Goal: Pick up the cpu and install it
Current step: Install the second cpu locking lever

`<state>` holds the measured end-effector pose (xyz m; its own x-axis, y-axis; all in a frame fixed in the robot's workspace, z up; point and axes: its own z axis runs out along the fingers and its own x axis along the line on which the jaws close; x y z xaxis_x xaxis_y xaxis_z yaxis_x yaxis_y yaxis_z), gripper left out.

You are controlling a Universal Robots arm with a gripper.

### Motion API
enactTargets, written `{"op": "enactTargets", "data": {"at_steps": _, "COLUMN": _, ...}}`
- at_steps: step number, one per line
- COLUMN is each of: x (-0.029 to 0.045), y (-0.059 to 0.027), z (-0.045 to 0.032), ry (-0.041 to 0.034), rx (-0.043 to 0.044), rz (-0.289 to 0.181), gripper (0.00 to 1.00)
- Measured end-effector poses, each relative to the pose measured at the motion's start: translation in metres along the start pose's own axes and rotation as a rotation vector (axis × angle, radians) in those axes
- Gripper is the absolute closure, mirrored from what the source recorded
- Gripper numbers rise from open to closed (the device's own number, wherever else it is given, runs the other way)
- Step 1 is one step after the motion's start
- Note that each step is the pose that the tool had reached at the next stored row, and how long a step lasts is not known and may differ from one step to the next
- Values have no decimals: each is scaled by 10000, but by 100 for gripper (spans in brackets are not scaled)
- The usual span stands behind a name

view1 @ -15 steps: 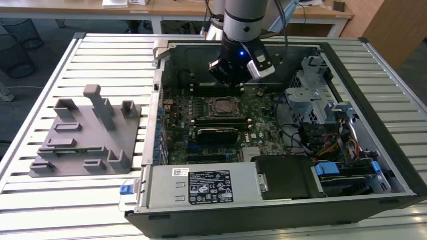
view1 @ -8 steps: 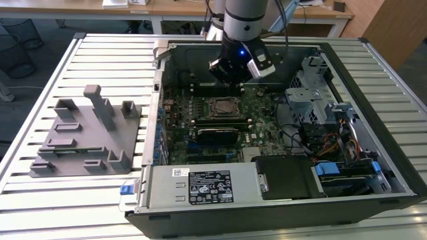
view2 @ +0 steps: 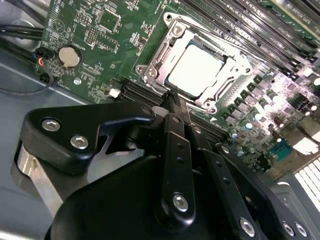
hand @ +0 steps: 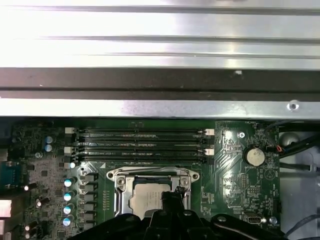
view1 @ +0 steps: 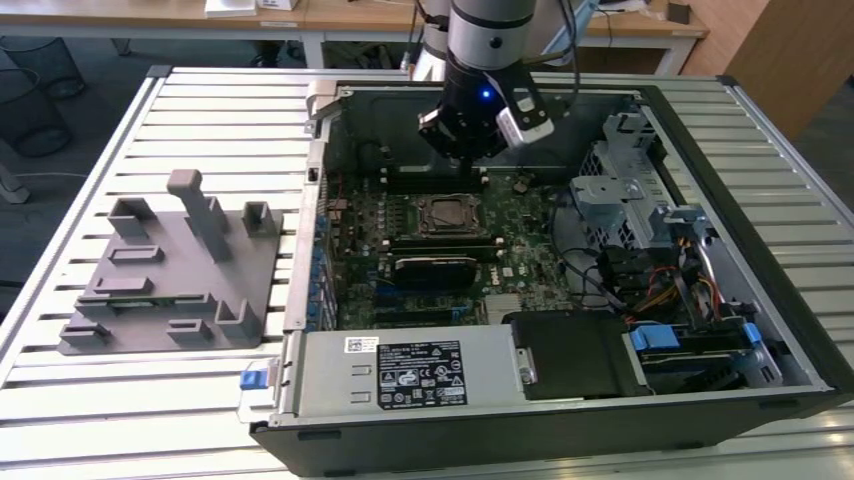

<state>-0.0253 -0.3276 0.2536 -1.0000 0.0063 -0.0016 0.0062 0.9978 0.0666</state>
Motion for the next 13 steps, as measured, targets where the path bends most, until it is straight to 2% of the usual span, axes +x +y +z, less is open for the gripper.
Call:
{"op": "enactTargets", "data": {"at_steps": 6, "x": 0, "y": -9, "z": -6, "ry": 1, "rx": -5, "rz": -1, "gripper": 89}}
{"op": "enactTargets", "data": {"at_steps": 13, "x": 0, "y": -99, "z": -11, "ry": 0, "rx": -6, "rz": 0, "gripper": 89}}
